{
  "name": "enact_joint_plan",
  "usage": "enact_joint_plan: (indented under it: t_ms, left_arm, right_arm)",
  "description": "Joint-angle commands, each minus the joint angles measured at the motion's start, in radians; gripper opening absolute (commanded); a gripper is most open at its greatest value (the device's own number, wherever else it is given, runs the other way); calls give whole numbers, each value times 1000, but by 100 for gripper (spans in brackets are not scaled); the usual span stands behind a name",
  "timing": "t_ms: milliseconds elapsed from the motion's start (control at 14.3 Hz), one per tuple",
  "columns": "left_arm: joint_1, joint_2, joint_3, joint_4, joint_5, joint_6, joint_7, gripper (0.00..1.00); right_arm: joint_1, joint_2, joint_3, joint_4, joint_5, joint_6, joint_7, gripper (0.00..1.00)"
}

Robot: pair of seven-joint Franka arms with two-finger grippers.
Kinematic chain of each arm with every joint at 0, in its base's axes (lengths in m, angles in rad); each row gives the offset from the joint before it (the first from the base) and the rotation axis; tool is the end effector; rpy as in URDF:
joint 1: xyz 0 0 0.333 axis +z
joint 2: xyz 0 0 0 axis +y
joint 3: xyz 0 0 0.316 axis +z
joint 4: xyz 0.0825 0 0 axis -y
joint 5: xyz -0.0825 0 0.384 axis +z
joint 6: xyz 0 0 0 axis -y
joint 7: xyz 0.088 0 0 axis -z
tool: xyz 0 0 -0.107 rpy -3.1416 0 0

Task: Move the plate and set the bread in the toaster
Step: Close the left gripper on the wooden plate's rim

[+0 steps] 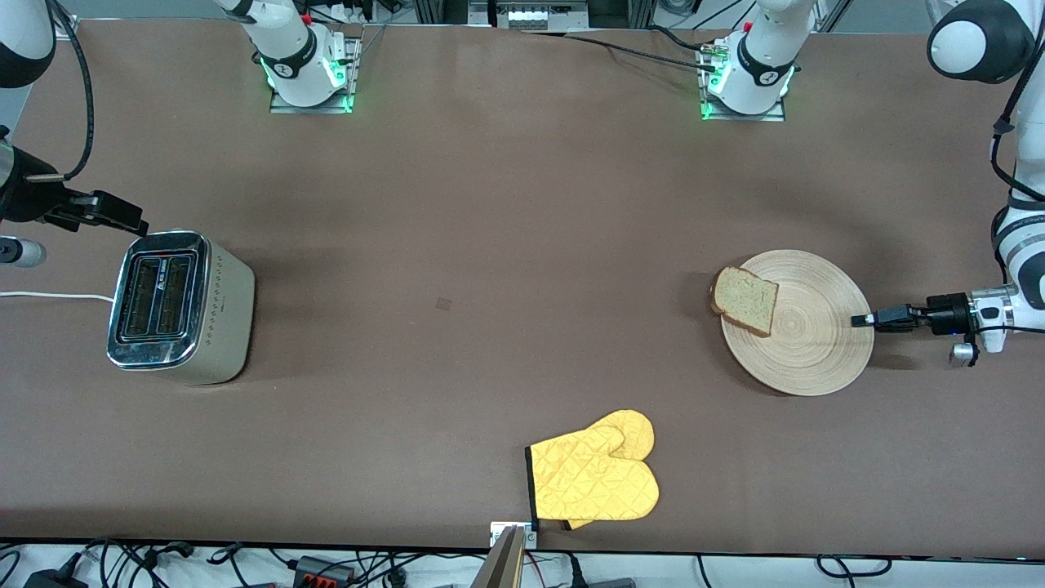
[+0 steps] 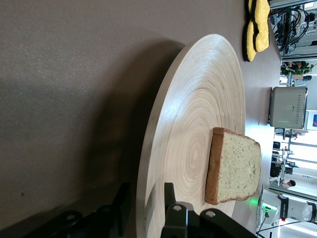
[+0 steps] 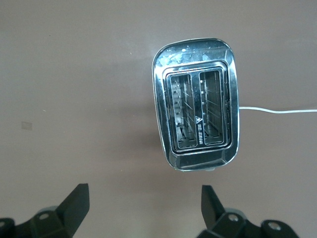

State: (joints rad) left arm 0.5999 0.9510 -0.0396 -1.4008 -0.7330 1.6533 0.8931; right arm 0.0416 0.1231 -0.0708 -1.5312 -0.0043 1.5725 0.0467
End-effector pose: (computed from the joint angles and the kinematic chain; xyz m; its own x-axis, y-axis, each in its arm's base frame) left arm 0.5870 0.2944 0.1198 0.9997 -0.0002 -0.0246 0.0202 -0.5626 0.8265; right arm 0.5889 -0.0153 0.5730 0.9938 -0.0759 -0.0807 -0.0748 -0.9971 0.0168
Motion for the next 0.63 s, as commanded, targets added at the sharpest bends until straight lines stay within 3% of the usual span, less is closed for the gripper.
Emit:
enact_joint_plan:
  t_ms: [0,558]
  left_arm:
    - [6,12,0,20,-2,-7,20,21]
    - [6,9,-2,26,34,-12,21,1]
  right_arm:
    - [0,9,-1,22,14,-9,19,100]
    - [0,9,-1,22,10,-6,19,100]
